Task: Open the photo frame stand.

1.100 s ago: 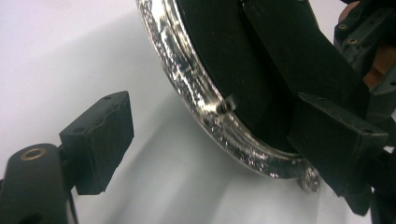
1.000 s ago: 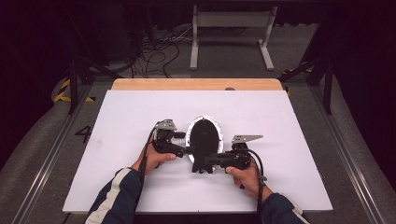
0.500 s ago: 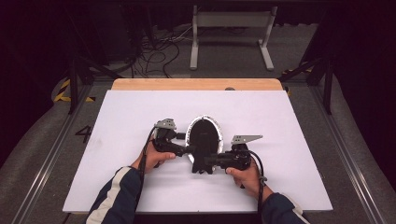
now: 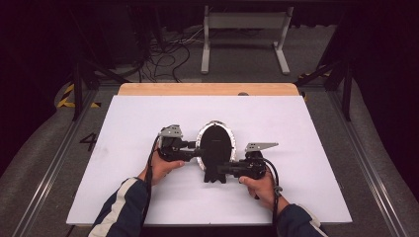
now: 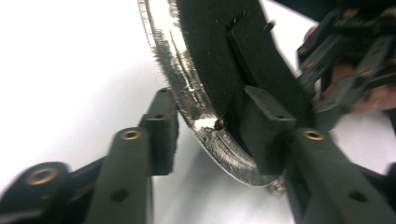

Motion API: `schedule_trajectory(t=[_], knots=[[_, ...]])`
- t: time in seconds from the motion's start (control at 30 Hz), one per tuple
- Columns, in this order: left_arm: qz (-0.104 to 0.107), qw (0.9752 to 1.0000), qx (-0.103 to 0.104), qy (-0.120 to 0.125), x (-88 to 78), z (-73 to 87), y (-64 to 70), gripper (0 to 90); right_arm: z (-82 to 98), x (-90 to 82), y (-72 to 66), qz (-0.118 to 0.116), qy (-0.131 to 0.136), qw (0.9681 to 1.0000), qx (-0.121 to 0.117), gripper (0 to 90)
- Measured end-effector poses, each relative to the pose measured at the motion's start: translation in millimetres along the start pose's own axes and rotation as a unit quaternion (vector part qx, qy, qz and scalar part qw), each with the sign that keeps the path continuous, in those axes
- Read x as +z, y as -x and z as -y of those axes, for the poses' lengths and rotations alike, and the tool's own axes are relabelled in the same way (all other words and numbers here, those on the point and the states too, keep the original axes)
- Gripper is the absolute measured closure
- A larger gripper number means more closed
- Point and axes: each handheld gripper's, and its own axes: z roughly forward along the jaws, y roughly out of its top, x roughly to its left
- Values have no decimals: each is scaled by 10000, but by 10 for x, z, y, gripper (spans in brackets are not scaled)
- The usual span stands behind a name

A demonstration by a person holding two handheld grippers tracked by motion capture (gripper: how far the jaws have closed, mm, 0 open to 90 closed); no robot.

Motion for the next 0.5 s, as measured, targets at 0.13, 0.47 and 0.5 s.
schedule_trajectory(t=[0.13, 0.47, 0.5], knots=[[-200, 9996, 211, 54, -55, -35, 73, 648, -11, 1, 17, 88, 40, 9999, 52, 761], [-205, 9981, 576, -87, -61, 20, 206, 573, -36, 17, -44, 281, -14, 9996, -51, 791], [-165, 9984, 531, -142, -37, 37, 208, 566, -35, 18, -48, 292, -14, 9996, -60, 791]])
